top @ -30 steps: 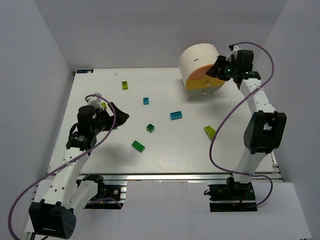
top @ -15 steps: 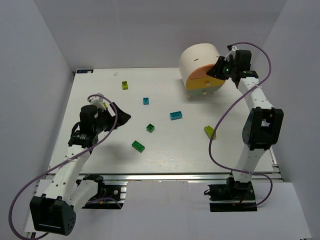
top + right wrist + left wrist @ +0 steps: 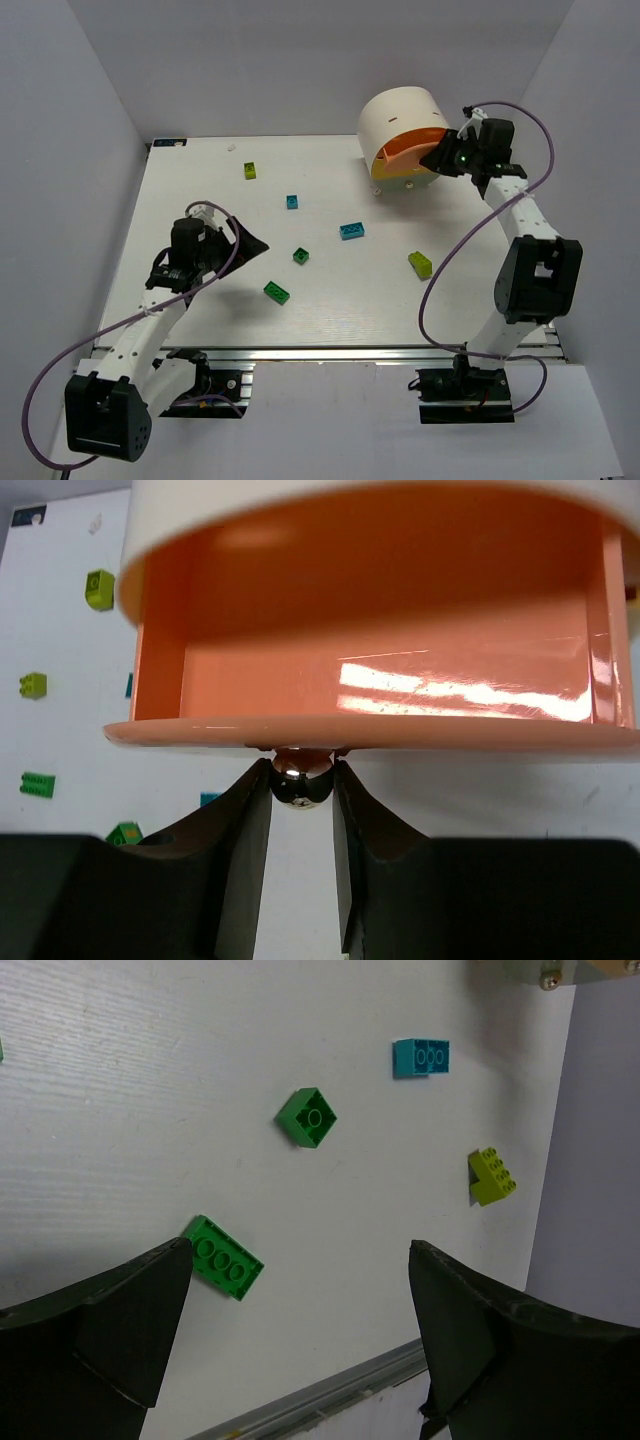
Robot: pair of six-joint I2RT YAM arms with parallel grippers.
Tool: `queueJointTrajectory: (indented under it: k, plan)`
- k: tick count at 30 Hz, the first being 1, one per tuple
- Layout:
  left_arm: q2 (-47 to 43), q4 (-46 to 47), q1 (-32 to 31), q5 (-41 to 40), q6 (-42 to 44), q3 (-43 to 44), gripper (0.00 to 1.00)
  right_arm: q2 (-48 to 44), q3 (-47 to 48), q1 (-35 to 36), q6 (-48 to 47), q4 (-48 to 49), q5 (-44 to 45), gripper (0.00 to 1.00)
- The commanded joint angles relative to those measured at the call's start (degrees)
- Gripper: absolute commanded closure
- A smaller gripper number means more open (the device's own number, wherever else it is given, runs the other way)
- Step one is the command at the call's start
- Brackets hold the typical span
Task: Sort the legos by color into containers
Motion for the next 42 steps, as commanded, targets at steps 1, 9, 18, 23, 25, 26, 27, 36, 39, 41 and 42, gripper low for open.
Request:
queueJointTrajectory:
  k: [1,9,18,23,25,26,27,36,39,41,42]
  plan:
    - [1.4,-2.5,-0.3,0.7,-2.3,0.2,0.02,-6.4,-5.4,-0.7,-2.9,0.9,-0.8,0.85]
    - [9.3,-7.5,-1.4,-0.9,-5.2,1.4,0.05,-12.4,-12.8,-1.0,-3.0,0.9,-2.2,0.71]
    - [21.3,-13.9,-6.1,-9.6,-9.0,7.3,0.10,-13.9,-14.0,-1.0,-8.8,-3.0,-6.9,0.20]
    - [30.8,-18.4,-10.8,-13.0,-10.7,13.7,0.19,-19.2,-19.9,-1.0,-14.0,-6.0,-8.4,0.23]
    - [33.6,-21.6,-13.4,-15.2,-12.3,17.1,0.19,-22.5,-22.2,-1.0,-16.5,-6.3,-8.2,0.23]
    - [35.7,-23.7,-14.2,-16.0,-13.8,18.8,0.19,-23.4,-24.5,-1.0,-16.8,-6.2,-8.2,0.23]
    - [36.7,-24.6,-15.0,-16.3,-14.4,19.4,0.20,-24.5,-25.6,-1.0,-17.2,-6.2,-8.1,0.23]
    - [41.7,-25.8,-20.3,-16.3,-25.1,18.6,0.18,-33.1,-32.9,-1.0,-17.8,-5.5,-8.1,0.21]
    - [43.5,-24.7,-20.9,-17.2,-26.0,19.5,0.23,-34.3,-33.8,-1.0,-18.5,-5.4,-8.8,0.21]
    - [45.3,-25.0,-21.5,-18.1,-25.9,21.8,0.36,-34.9,-34.3,-1.0,-19.2,-5.5,-9.2,0.22]
    - [45.9,-24.9,-21.5,-20.4,-25.7,22.5,0.41,-35.4,-34.5,-1.0,-19.5,-5.6,-9.9,0.23]
